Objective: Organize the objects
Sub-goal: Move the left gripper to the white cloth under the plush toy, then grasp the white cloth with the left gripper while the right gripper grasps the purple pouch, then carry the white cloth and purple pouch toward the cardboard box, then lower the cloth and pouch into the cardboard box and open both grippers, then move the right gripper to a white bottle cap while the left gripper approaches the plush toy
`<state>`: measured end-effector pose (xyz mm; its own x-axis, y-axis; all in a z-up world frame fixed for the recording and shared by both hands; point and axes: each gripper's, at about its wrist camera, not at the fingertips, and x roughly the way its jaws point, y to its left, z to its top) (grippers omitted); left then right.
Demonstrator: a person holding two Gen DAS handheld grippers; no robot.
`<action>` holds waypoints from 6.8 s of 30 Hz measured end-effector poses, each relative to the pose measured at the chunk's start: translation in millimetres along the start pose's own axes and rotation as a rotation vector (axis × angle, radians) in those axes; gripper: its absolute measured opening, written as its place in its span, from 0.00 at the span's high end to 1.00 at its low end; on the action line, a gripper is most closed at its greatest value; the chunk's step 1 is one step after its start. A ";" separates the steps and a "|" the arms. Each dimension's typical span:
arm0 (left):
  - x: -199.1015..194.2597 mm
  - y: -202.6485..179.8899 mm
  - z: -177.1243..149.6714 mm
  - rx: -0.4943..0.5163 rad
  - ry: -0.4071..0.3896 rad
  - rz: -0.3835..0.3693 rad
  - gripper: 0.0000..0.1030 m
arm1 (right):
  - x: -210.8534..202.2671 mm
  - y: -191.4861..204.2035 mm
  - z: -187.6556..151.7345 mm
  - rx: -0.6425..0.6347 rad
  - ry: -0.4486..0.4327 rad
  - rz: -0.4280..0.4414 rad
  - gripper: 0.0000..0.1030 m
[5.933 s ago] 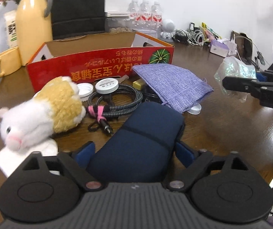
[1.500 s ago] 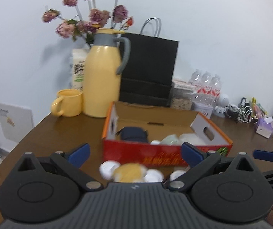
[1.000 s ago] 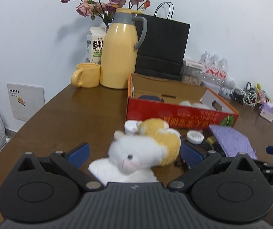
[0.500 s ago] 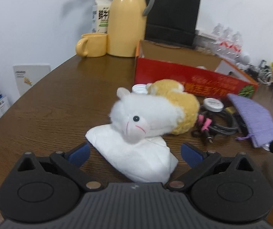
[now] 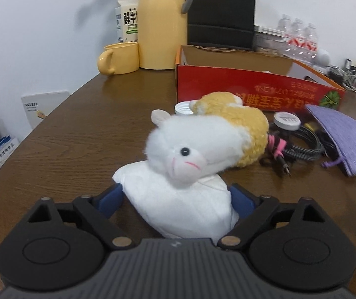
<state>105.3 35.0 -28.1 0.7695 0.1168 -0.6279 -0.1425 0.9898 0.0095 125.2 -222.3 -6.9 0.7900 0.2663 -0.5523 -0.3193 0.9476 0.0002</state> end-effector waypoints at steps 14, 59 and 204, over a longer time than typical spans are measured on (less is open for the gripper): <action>-15.2 19.8 -15.2 0.023 0.002 -0.026 0.04 | -6.9 -5.0 -6.1 0.012 -0.005 -0.006 0.00; -105.8 17.1 78.3 -0.049 -0.401 -0.226 0.92 | 19.6 -2.8 23.4 -0.027 -0.035 -0.034 0.00; -31.2 -45.5 150.6 -0.028 -0.378 -0.227 0.00 | 27.8 -14.4 111.6 -0.054 -0.196 -0.025 0.00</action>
<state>181.5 -1.2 108.2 0.9560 -0.0763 -0.2832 0.0437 0.9918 -0.1198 210.2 -208.9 70.8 0.8833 0.2767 -0.3784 -0.3216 0.9450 -0.0596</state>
